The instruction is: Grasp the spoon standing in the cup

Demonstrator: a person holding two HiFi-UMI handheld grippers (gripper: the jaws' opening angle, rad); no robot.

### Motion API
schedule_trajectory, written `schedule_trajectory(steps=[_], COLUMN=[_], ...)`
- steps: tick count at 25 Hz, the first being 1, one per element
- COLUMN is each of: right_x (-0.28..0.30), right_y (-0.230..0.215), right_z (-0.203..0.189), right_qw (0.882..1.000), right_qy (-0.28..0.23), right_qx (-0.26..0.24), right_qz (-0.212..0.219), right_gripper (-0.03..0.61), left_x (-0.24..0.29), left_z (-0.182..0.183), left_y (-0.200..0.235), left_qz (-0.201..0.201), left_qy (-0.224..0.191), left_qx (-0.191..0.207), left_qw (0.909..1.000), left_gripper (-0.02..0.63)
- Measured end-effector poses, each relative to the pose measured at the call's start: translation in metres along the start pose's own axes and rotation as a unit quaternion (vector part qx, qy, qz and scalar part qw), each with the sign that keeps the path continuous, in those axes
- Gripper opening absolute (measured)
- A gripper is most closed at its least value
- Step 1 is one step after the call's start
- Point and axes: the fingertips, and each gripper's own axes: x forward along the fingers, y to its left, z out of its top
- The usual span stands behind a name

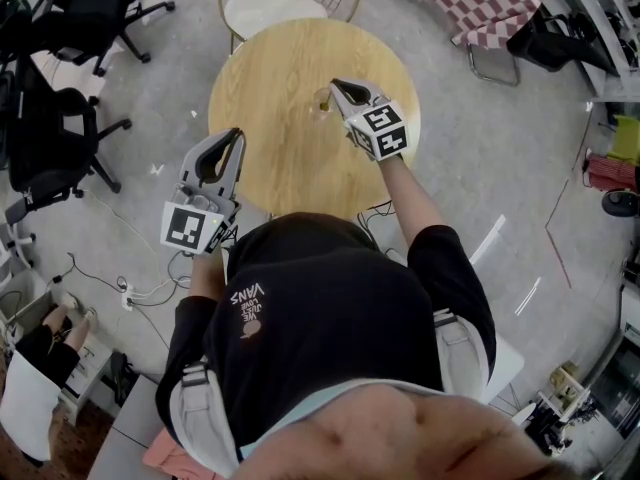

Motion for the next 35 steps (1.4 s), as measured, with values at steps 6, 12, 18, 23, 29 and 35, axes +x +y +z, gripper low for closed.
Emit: schedule_trajectory(steps=[6, 12, 18, 23, 29, 35], right_x=[-0.008, -0.014, -0.020, -0.023, -0.035, -0.046], right_y=[0.005, 0.007, 0.013, 0.018, 0.021, 0.024], right_z=[0.011, 0.018, 0.028, 0.033, 0.039, 0.041], right_qw=[1.000, 1.000, 0.999, 0.999, 0.998, 0.996], right_qy=[-0.014, -0.024, -0.032, -0.040, -0.051, -0.060], right_qx=[-0.002, -0.006, -0.009, -0.009, -0.008, -0.003], right_qz=[-0.008, -0.018, -0.025, -0.033, -0.043, -0.058], right_gripper=[0.002, 0.002, 0.002, 0.002, 0.002, 0.002], left_x=[-0.005, -0.009, -0.015, -0.021, -0.026, -0.032], left_z=[0.000, 0.003, 0.005, 0.005, 0.005, 0.008], left_y=[-0.001, -0.003, -0.002, 0.000, -0.004, -0.009], left_qz=[-0.007, -0.014, -0.019, -0.023, -0.028, -0.035], left_qy=[-0.001, -0.006, -0.009, -0.012, -0.015, -0.017], left_qx=[0.002, 0.005, 0.004, 0.004, 0.004, 0.002], left_qw=[1.0000, 0.9999, 0.9998, 0.9996, 0.9995, 0.9992], left_gripper=[0.023, 0.023, 0.023, 0.023, 0.023, 0.023])
